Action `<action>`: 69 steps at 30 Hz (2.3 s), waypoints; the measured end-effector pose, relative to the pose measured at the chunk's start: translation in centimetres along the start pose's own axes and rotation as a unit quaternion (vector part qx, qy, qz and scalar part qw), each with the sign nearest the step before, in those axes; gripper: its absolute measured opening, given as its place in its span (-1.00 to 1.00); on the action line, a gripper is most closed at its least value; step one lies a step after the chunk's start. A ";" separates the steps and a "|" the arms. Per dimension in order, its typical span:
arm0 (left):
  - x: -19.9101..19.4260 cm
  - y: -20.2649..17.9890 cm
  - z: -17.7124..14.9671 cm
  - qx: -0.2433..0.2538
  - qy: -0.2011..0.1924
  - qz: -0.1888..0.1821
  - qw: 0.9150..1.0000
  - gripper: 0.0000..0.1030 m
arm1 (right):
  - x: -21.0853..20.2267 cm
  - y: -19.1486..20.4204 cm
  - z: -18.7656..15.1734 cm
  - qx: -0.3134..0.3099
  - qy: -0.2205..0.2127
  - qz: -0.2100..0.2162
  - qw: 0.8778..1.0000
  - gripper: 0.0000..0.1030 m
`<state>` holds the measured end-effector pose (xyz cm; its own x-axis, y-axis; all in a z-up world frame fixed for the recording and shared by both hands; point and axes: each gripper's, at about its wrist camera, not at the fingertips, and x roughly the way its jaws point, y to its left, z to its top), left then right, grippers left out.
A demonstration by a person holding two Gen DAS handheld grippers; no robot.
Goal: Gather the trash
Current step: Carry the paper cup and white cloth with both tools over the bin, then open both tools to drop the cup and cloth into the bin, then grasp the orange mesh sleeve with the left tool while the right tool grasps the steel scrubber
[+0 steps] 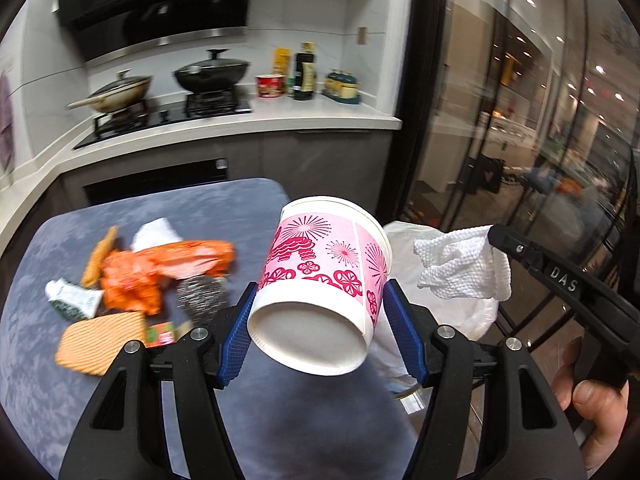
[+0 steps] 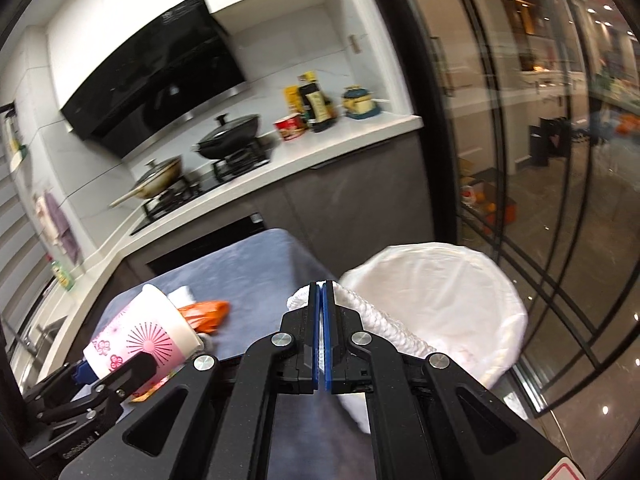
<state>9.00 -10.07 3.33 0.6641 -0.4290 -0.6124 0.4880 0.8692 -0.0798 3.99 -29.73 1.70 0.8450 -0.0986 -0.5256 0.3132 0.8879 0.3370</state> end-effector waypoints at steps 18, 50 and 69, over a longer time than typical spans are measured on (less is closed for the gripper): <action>8.0 -9.0 1.5 0.059 0.045 -0.042 0.996 0.17 | 2.7 -7.4 0.8 0.040 0.023 -0.045 0.998 -0.90; 5.7 -4.0 1.5 0.010 0.031 -0.003 0.999 0.54 | 1.5 -4.4 0.5 0.028 0.016 -0.028 0.999 -0.25; 1.1 9.4 -0.8 -0.095 0.019 0.083 0.992 0.64 | 2.7 6.0 -2.1 -0.032 0.042 0.025 0.998 0.00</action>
<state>13.82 -2.19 1.29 0.7020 -0.2705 -0.6588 0.2571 0.9589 -0.1198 7.19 -23.75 0.68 0.8184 -0.0184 -0.5744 0.2414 0.9180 0.3146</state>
